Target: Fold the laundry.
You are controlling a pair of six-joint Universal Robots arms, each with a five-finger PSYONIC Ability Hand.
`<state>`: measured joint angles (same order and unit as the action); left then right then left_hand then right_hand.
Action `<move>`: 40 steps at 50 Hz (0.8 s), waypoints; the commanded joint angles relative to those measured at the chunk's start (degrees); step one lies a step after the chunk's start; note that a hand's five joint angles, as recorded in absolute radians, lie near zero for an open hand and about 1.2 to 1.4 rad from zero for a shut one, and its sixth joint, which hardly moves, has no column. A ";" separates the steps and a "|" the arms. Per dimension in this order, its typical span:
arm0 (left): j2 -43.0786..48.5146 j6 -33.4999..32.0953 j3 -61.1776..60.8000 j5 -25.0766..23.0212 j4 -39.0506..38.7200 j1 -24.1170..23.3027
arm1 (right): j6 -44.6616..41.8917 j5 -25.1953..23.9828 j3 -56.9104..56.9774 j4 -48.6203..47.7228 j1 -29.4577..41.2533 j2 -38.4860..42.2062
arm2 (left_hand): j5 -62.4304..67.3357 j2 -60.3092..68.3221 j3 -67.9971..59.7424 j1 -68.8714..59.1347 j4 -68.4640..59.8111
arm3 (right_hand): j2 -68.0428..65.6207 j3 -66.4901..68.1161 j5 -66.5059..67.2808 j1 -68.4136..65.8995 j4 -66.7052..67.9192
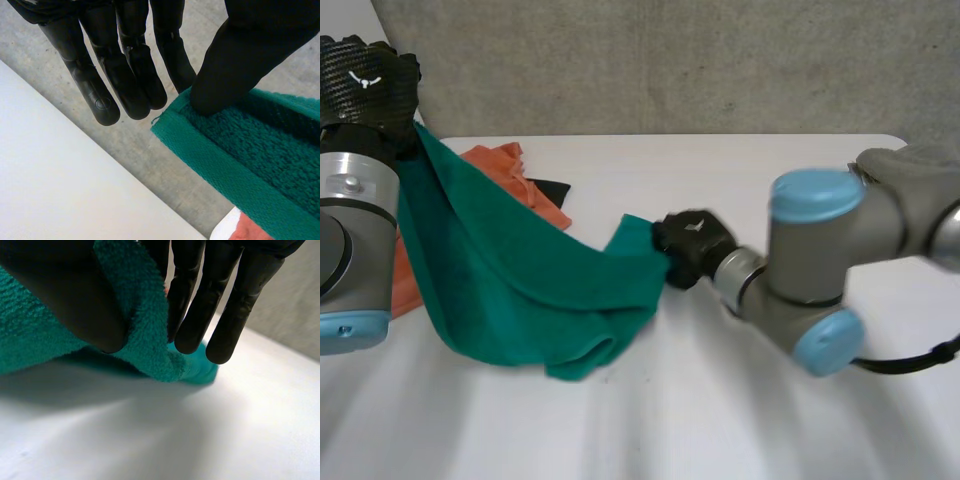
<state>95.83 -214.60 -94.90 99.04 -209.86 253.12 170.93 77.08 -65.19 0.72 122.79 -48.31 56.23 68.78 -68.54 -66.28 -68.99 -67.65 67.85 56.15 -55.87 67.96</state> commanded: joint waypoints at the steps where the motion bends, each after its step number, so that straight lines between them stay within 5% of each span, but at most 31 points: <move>1: -1.34 1.63 -2.22 0.01 0.59 -3.41 | -9.46 0.61 -4.33 3.14 -13.71 -18.48 | 13.77 11.22 -11.46 -13.72 -11.01 | -12.35 12.15 13.85 -24.13 12.04; 9: -1.52 4.62 -4.94 0.10 4.63 -7.63 | -12.73 1.06 3.40 3.94 -14.77 -22.62 | 13.77 11.22 -11.46 -13.72 -11.01 | -12.35 12.15 13.85 -24.13 12.04; 19: 3.65 13.41 -7.49 0.27 10.26 -11.06 | -17.73 0.88 5.43 3.76 -10.99 -7.52 | 13.77 11.22 -11.46 -13.72 -11.01 | -12.35 12.15 13.85 -24.13 12.04; 28: 5.42 13.50 -7.23 0.54 10.62 -12.65 | -20.37 1.06 5.42 3.32 -10.82 1.63 | 13.77 11.22 -11.46 -13.72 -11.01 | -12.35 12.15 13.85 -24.13 12.04; 30: 5.42 13.50 -7.06 0.45 10.70 -12.65 | -20.37 1.05 5.51 3.23 -11.34 1.64 | 13.77 11.22 -11.46 -13.72 -11.01 | 2.93 -3.13 -1.44 -8.84 -3.25; 31: 5.34 13.41 -6.97 0.54 10.70 -12.65 | -20.37 1.05 5.43 3.06 -11.43 1.38 | 13.77 11.22 -11.46 -13.72 -11.01 | 21.05 -21.25 -19.55 9.27 -21.36; 32: 5.16 13.41 -6.79 0.54 10.70 -12.65 | -20.03 1.14 5.43 2.62 -11.52 0.68 | 13.77 11.22 -11.46 -13.72 -11.01 | 57.65 -57.85 -56.15 45.87 -57.96; 40: 4.63 13.33 -6.18 0.54 10.62 -12.73 | -19.67 1.32 1.05 1.04 -13.97 -11.60 | 13.77 11.22 -11.46 -13.72 -11.01 | 57.65 -57.85 -56.15 45.87 -57.96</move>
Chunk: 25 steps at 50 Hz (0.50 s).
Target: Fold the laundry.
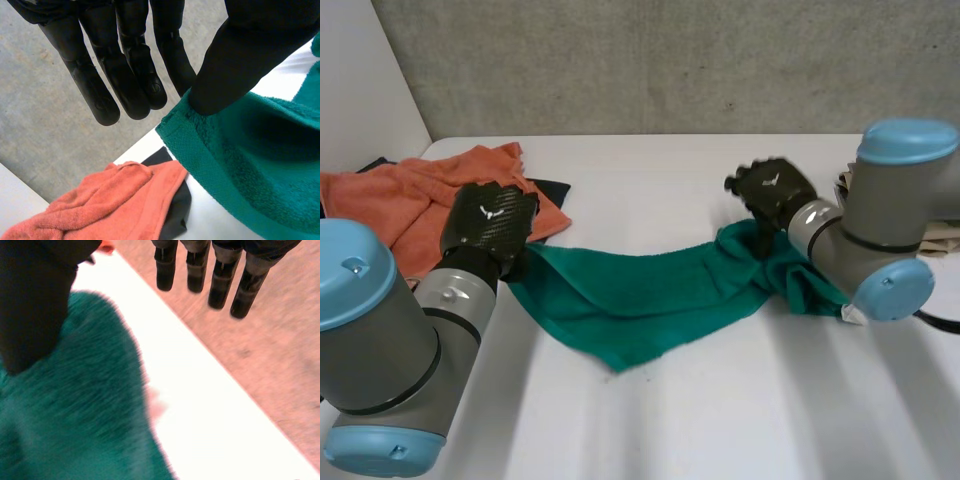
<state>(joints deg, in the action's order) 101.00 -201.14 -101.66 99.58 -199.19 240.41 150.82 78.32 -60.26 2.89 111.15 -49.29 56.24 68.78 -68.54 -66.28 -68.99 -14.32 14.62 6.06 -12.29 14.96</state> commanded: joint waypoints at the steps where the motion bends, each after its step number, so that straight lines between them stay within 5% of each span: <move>1: -0.63 -0.13 0.58 0.00 -0.06 -0.03 | 0.26 0.00 -4.59 -1.14 -2.78 -12.13 | 13.76 11.22 -11.46 -13.72 -11.01 | 4.32 -4.62 -6.06 2.29 -4.96; 6: -0.71 -0.13 0.58 0.00 0.03 -0.03 | -0.62 0.26 -8.81 1.05 -4.89 -18.91 | 13.76 11.22 -11.46 -13.72 -11.01 | 4.10 -4.40 -5.84 2.07 -4.74; 10: -1.15 -0.13 0.41 0.00 0.12 -0.03 | -2.19 -0.62 -13.12 7.55 -7.44 -21.73 | 13.76 11.22 -11.46 -13.72 -11.01 | -10.39 10.08 8.65 -12.42 9.75; 15: -1.51 0.05 0.32 0.00 0.12 -0.11 | -13.42 -3.51 -22.16 13.72 -8.14 -22.87 | 13.76 11.22 -11.46 -13.72 -11.01 | -14.10 13.80 12.36 -16.13 13.46; 18: -1.51 0.22 0.32 -0.09 0.03 -0.11 | -25.78 -7.54 -28.74 11.53 -8.49 -22.79 | 13.76 11.22 -11.46 -13.72 -11.01 | -12.60 12.30 10.86 -14.63 11.96; 25: -1.16 0.22 0.41 0.00 -0.15 -0.03 | -39.45 -17.57 -36.85 -1.82 -8.67 -21.82 | 13.76 11.22 -11.46 -13.72 -11.01 | -10.90 10.60 9.16 -12.94 10.27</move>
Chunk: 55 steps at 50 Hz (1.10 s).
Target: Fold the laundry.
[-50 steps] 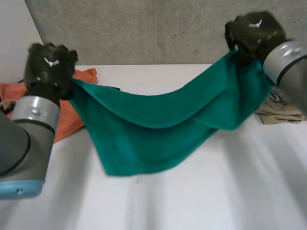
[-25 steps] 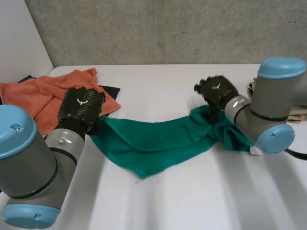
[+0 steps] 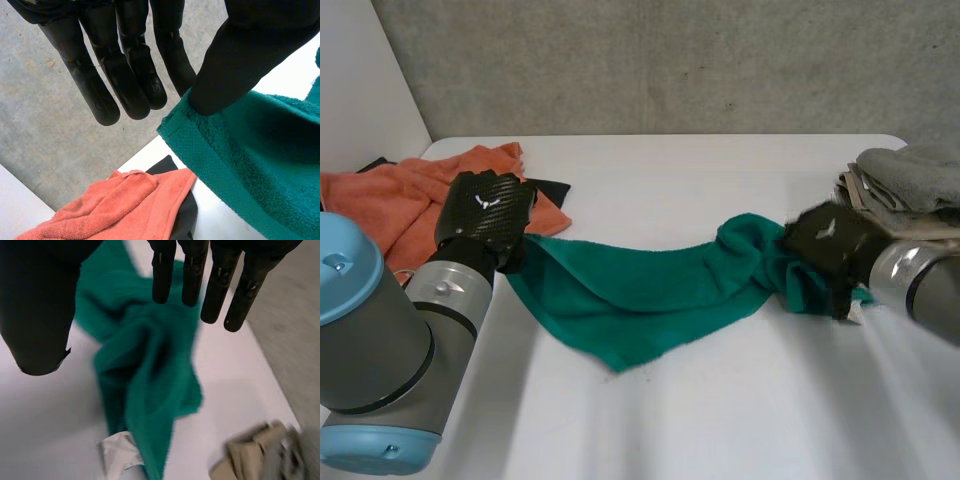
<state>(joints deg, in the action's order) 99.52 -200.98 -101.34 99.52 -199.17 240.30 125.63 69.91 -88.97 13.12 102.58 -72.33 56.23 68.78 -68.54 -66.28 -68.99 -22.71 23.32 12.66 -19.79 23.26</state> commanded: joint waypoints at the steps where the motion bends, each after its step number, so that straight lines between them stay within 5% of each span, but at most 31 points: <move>1: 0.58 0.15 0.09 0.06 -0.17 0.08 | -15.84 -10.05 -8.67 -14.76 -0.45 2.45 | 13.77 11.22 -11.46 -13.72 -11.01 | -3.02 2.40 3.06 -5.93 2.46; 20: 1.03 0.15 0.00 -0.11 -0.25 0.79 | -22.97 -9.71 -0.16 -24.18 -1.15 19.94 | 13.77 11.22 -11.46 -13.72 -11.01 | -19.49 18.88 19.53 -22.40 18.93; 26: 1.03 0.15 0.27 -0.20 -0.25 1.66 | -23.94 -6.55 3.18 -28.75 -2.03 21.36 | 13.77 11.22 -11.46 -13.72 -11.01 | -57.21 56.60 57.26 -60.12 56.65; 29: 0.94 0.06 0.62 -0.03 -0.25 2.36 | -22.54 -5.49 4.24 -29.11 -2.91 20.13 | 13.77 11.22 -11.46 -13.72 -11.01 | -57.29 56.68 57.34 -60.21 56.74; 33: 0.24 0.06 1.23 0.06 -0.25 3.68 | -14.30 -4.61 4.42 -28.33 -4.05 16.27 | 13.77 11.22 -11.46 -13.72 -11.01 | -57.29 56.68 57.34 -60.21 56.74; 41: -2.66 -0.82 2.64 -0.03 0.01 5.96 | 25.60 -5.75 11.87 -12.46 -12.91 -0.34 | 13.77 11.22 -11.46 -13.72 -11.01 | -57.29 56.68 57.34 -60.21 56.74; 47: -3.90 -0.73 2.47 -0.38 0.01 8.25 | 26.42 -5.57 17.42 3.46 -20.48 0.26 | 13.77 11.22 -11.46 -13.72 -11.01 | -57.29 56.68 57.34 -60.21 56.74; 55: -1.88 -0.21 1.59 -0.55 -0.08 6.59 | 23.61 -5.05 16.29 7.19 -20.40 6.57 | 13.77 11.22 -11.46 -13.72 -11.01 | -57.29 56.68 57.34 -60.21 56.74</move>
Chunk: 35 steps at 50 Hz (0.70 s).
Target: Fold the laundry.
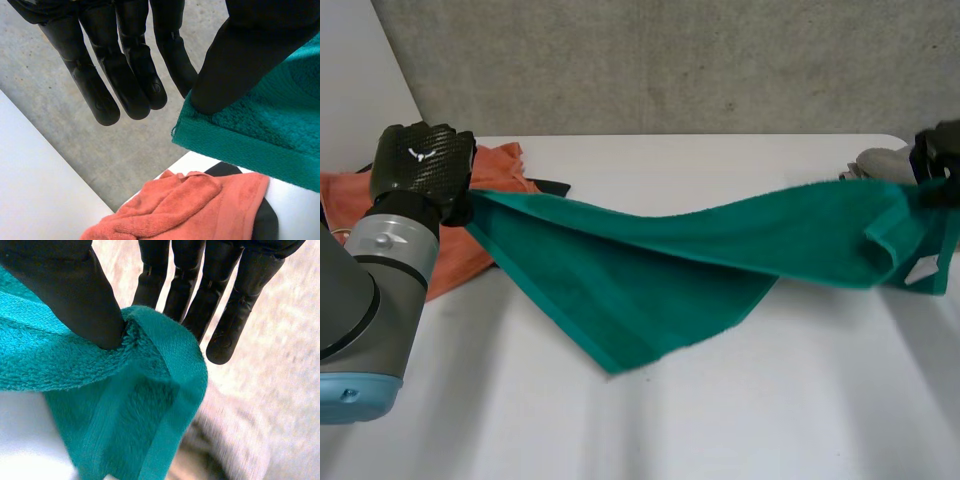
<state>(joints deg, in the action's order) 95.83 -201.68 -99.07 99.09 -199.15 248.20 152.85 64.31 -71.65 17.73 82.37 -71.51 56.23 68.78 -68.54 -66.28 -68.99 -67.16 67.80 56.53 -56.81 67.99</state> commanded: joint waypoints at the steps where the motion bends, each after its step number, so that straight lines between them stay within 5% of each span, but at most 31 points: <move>1: 2.69 0.50 -0.69 -0.13 -0.18 -1.75 | -3.70 0.90 -1.39 2.49 -0.19 6.55 | 13.77 11.22 -11.46 -13.72 -11.01 | -12.84 12.20 13.47 -23.19 12.01; 13: 20.27 -0.20 8.71 0.49 -0.10 -6.67 | -4.05 3.63 -1.30 -5.58 2.71 15.69 | 13.77 11.22 -11.46 -13.72 -11.01 | -12.84 12.20 13.47 -23.19 12.01; 15: 21.41 -0.20 10.12 0.57 -0.01 -6.59 | -4.40 3.98 -1.39 -7.70 3.23 15.87 | 13.77 11.22 -11.46 -13.72 -11.01 | 6.49 -7.12 -5.85 -3.87 -7.32; 16: 22.11 -0.12 11.17 0.49 -0.01 -6.59 | -5.01 3.64 -1.82 -9.10 3.41 15.52 | 13.77 11.22 -11.46 -13.72 -11.01 | 27.59 -28.23 -26.96 17.24 -28.43; 18: 22.30 -0.12 11.70 0.49 -0.01 -6.50 | -5.98 2.50 -2.53 -9.20 3.94 14.82 | 13.77 11.22 -11.46 -13.72 -11.01 | 38.37 -39.01 -37.74 28.01 -39.20; 28: 19.58 -0.03 10.83 0.49 -0.01 -7.02 | -28.38 -7.79 -15.62 -8.24 5.26 2.69 | 13.77 11.22 -11.46 -13.72 -11.01 | 38.07 -38.71 -37.43 27.71 -38.90; 35: 18.61 0.41 10.47 0.49 -0.01 -6.85 | -39.97 -7.71 -18.79 -5.08 5.70 5.22 | 13.77 11.22 -11.46 -13.72 -11.01 | 37.57 -38.20 -36.93 27.21 -38.40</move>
<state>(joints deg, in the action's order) 115.43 -201.63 -88.15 99.55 -199.15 241.19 122.89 56.86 -87.68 9.78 87.76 -68.04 56.23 68.78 -68.54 -66.28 -68.99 -27.31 27.13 17.27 -24.16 27.26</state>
